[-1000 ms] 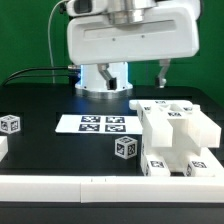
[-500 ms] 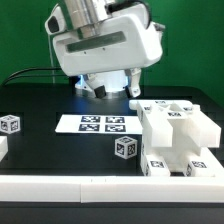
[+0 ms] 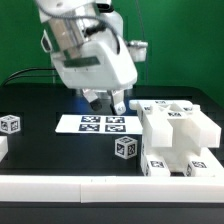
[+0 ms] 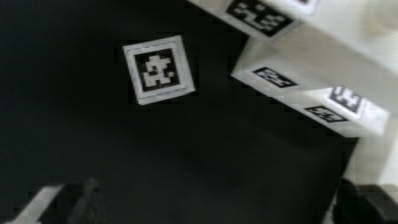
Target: Assemble chair
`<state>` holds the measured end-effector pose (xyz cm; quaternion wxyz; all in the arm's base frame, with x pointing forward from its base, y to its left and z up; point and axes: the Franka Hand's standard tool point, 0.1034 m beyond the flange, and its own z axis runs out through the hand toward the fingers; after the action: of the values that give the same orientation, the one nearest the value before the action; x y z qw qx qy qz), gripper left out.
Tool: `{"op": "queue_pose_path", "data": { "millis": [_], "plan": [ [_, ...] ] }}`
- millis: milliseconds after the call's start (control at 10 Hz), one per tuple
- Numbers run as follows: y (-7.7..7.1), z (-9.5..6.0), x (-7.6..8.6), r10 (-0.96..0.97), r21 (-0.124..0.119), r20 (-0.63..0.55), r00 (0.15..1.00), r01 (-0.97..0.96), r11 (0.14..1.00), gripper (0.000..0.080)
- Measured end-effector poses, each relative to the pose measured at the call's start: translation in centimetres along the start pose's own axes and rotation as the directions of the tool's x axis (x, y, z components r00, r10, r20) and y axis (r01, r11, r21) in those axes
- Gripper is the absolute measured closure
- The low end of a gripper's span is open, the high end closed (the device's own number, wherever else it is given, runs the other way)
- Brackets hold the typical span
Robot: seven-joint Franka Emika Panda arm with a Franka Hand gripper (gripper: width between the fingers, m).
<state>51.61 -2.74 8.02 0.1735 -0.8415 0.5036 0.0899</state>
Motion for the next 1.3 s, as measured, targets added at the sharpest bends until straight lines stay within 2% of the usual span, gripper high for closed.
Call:
{"op": "queue_pose_path", "data": {
  "millis": [100, 200, 300, 500, 600, 700, 900, 1200, 1300],
  "plan": [
    [0.8, 1.3, 0.4, 0.035, 0.011, -0.002, 0.999, -0.035, 0.999, 0.0151],
    [1.1, 2.3, 0.1, 0.038, 0.004, -0.050, 0.998, -0.038, 0.999, 0.0151],
    [1.0, 2.4, -0.5, 0.026, -0.002, -0.033, 0.999, -0.026, 1.000, 0.0151],
    [1.2, 2.4, -0.3, 0.032, -0.002, -0.036, 0.999, -0.032, 0.999, 0.0151],
    [1.8, 3.0, -0.1, 0.067, 0.046, -0.002, 0.998, -0.067, 0.997, 0.0151],
    [2.7, 3.9, 0.0, 0.125, 0.077, 0.052, 0.991, -0.129, 0.989, 0.0151],
    [2.7, 4.6, -0.6, 0.146, 0.057, 0.078, 0.986, -0.150, 0.987, 0.0151],
    [2.9, 4.7, -0.5, 0.148, 0.056, 0.079, 0.986, -0.152, 0.987, 0.0151],
    [3.3, 5.3, -0.7, 0.198, 0.078, 0.117, 0.973, -0.208, 0.975, 0.0151]
  ]
}}
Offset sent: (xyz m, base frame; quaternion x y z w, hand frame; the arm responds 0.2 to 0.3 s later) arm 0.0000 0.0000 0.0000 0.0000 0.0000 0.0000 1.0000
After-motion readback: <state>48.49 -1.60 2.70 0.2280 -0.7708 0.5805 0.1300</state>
